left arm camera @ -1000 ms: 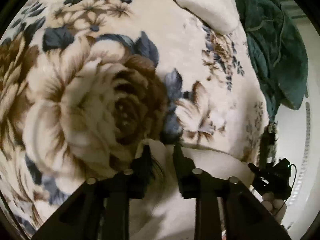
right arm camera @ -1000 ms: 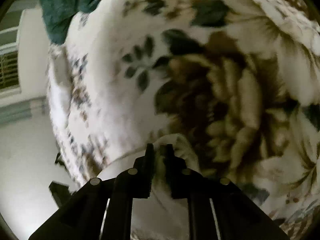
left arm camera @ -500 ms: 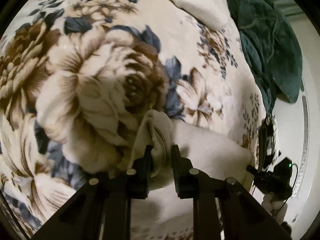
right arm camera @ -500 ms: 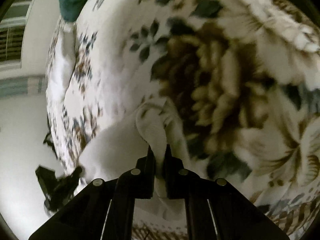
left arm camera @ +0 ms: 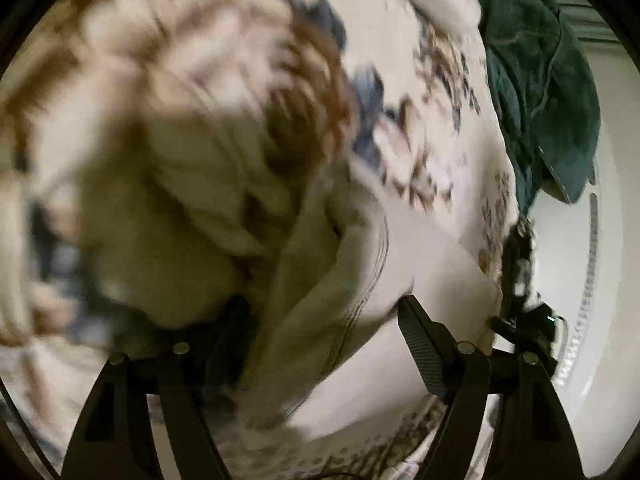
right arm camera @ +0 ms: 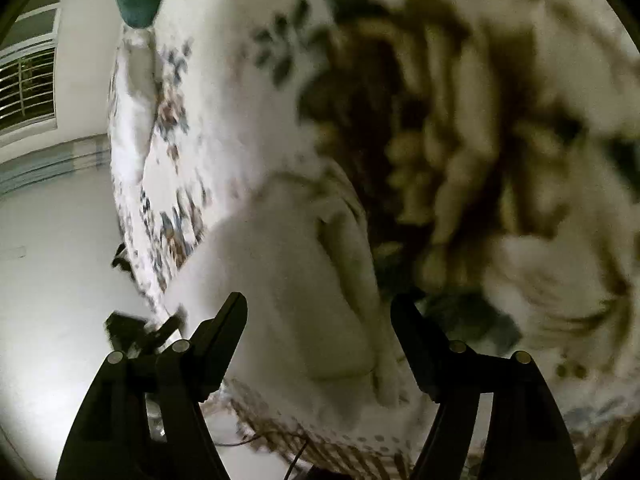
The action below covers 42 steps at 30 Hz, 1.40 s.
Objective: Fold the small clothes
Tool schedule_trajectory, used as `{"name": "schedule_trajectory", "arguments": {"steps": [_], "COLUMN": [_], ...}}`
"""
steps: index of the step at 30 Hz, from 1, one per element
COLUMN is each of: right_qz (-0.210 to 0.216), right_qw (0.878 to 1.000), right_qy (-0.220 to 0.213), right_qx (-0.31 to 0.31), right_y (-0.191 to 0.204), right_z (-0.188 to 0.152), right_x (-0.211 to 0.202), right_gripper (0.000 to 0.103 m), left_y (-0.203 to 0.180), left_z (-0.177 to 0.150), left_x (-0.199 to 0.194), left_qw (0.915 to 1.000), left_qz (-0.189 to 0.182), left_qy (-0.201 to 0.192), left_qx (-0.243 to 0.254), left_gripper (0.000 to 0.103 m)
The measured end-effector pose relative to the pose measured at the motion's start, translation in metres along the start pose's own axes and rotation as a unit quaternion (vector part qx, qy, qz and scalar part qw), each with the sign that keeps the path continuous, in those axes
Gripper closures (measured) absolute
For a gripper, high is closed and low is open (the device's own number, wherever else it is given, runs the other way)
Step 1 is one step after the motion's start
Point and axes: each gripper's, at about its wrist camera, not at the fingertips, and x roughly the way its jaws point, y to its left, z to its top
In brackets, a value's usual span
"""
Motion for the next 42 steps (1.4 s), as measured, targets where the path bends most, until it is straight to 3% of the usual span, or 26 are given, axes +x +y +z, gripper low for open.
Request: {"name": "schedule_trajectory", "arguments": {"steps": [4, 7, 8, 9, 10, 15, 21, 26, 30, 33, 39, 42], "right_qz": [0.039, 0.055, 0.056, 0.056, 0.048, 0.031, 0.015, 0.029, 0.041, 0.053, 0.054, 0.036], "right_qw": [0.998, 0.998, 0.998, 0.997, 0.998, 0.998, 0.996, 0.991, 0.984, 0.978, 0.971, 0.970], "right_qy": [0.038, 0.037, 0.034, 0.034, 0.034, 0.008, -0.008, -0.031, -0.055, -0.072, -0.091, -0.096], "right_qx": [-0.006, -0.016, -0.020, -0.029, -0.035, -0.046, -0.089, -0.129, -0.162, -0.186, -0.213, -0.219], "right_y": [-0.013, -0.010, -0.008, -0.003, 0.001, 0.025, 0.097, 0.177, 0.254, 0.313, 0.395, 0.416], "right_z": [0.000, -0.004, -0.006, -0.009, -0.011, -0.018, -0.009, 0.025, 0.079, 0.129, 0.223, 0.265], "right_x": [0.030, 0.038, 0.039, 0.040, 0.041, 0.027, 0.001, -0.015, -0.009, 0.008, 0.057, 0.081], "right_gripper": [0.027, 0.031, 0.040, 0.074, 0.087, 0.090, 0.090, 0.090, 0.090, 0.090, 0.090, 0.090], "left_y": [-0.010, -0.018, -0.020, -0.023, -0.027, -0.042, -0.072, -0.100, -0.118, -0.122, -0.108, -0.100], "left_z": [0.003, 0.004, 0.003, 0.002, 0.001, 0.000, 0.032, 0.100, 0.166, 0.233, 0.345, 0.386], "left_x": [0.020, 0.018, 0.014, 0.011, 0.007, -0.013, -0.058, -0.112, -0.146, -0.164, -0.164, -0.145], "left_qw": [0.9997, 0.9996, 0.9994, 0.9990, 0.9987, 0.9976, 0.9951, 0.9906, 0.9842, 0.9791, 0.9755, 0.9759], "left_qz": [-0.003, -0.009, -0.011, -0.012, -0.015, -0.005, -0.003, -0.007, -0.001, 0.007, 0.024, 0.071], "left_qy": [0.015, -0.001, -0.011, -0.015, -0.017, -0.039, -0.059, -0.107, -0.146, -0.174, -0.197, -0.186], "left_qx": [0.019, 0.025, 0.032, 0.039, 0.046, 0.058, 0.079, 0.086, 0.101, 0.104, 0.095, 0.089], "left_gripper": [0.027, 0.029, 0.040, 0.079, 0.085, 0.087, 0.087, 0.087, 0.087, 0.087, 0.086, 0.082]}}
